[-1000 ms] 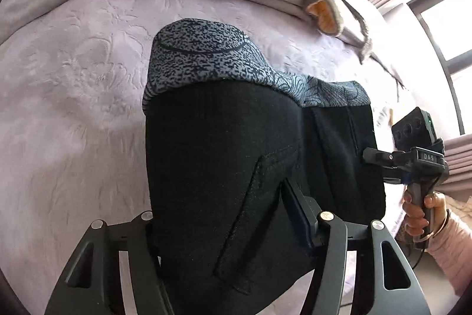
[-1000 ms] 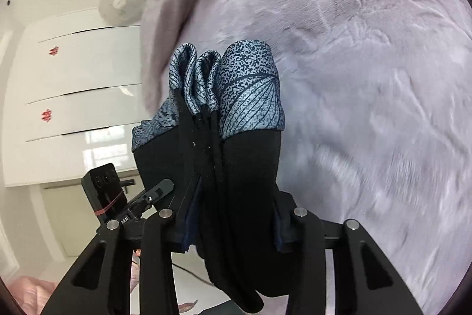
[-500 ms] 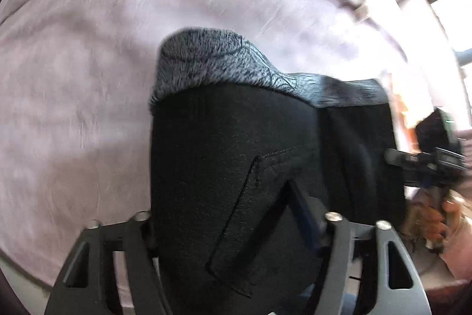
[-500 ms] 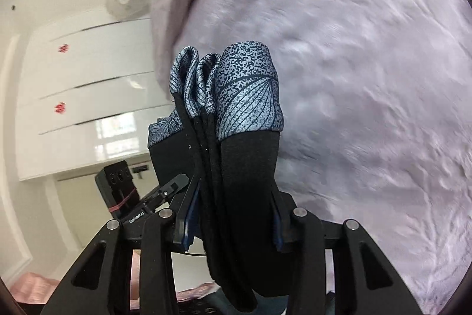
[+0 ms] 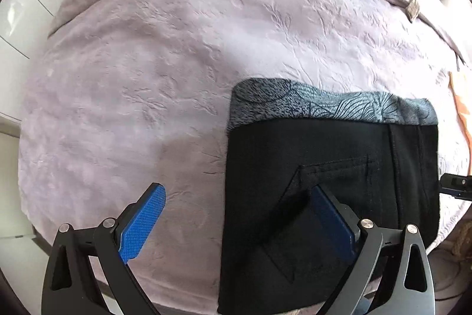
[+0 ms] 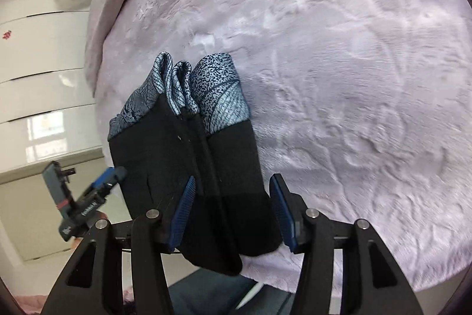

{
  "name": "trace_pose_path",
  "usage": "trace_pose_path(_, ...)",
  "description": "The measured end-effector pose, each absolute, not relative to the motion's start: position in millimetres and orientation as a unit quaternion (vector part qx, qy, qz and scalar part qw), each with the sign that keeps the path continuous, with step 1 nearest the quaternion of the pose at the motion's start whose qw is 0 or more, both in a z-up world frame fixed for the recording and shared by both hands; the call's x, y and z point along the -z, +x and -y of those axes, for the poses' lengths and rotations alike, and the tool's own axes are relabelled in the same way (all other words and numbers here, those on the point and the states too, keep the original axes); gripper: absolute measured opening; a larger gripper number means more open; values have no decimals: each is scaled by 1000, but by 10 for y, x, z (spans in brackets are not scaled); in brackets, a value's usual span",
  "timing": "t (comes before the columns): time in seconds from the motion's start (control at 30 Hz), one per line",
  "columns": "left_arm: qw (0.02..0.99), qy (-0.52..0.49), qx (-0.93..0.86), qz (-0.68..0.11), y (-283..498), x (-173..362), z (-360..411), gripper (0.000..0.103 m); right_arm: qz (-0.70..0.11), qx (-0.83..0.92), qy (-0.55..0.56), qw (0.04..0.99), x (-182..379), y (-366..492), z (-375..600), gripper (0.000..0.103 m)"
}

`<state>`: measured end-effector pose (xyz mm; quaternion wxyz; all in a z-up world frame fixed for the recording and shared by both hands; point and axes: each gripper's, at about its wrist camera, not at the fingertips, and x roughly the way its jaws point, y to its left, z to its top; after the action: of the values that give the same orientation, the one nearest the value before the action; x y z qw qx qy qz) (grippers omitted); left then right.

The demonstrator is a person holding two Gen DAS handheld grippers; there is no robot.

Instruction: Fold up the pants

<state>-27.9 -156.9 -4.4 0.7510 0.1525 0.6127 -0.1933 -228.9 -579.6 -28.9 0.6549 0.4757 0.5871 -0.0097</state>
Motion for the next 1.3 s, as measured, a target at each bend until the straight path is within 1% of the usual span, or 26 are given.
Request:
trace_pose_path(0.07, 749, 149, 195, -616, -289, -5, 1518, 100, -588, 22, 466, 661, 217, -2378, 5800, 57)
trace_pose_path(0.27, 745, 178, 207, -608, -465, -47, 1633, 100, -582, 39, 450, 676, -7, -2382, 5604, 57)
trace_pose_path(0.53, 744, 186, 222, -602, -691, -142, 1660, 100, -595, 54, 420, 683, -138, -2345, 5226, 57)
trace_pose_path(0.63, 746, 192, 222, -598, -729, -137, 1641, 100, -594, 67, 403, 693, -199, -2365, 5125, 62)
trace_pose_path(0.77, 743, 203, 227, -596, -797, -95, 1599, 100, -595, 86, 371, 707, -253, -2368, 4993, 65)
trace_pose_path(0.87, 740, 210, 227, -597, -871, -104, 1554, 100, -604, 111, 340, 712, -256, -2351, 4863, 70)
trace_pose_path(1.0, 745, 218, 238, -584, -951, -202, 1533, 100, -613, 126, 300, 720, -306, -2312, 4654, 79)
trace_pose_path(1.17, 752, 208, 243, -576, -970, -313, 1540, 100, -608, 134, 283, 730, -417, -2242, 4447, 80)
trace_pose_path(1.27, 758, 203, 249, -568, -990, -371, 1549, 100, -599, 144, 269, 741, -521, -2196, 4352, 84)
trace_pose_path(1.3, 759, 203, 249, -566, -996, -387, 1551, 102, -597, 147, 265, 743, -543, -2194, 4334, 86)
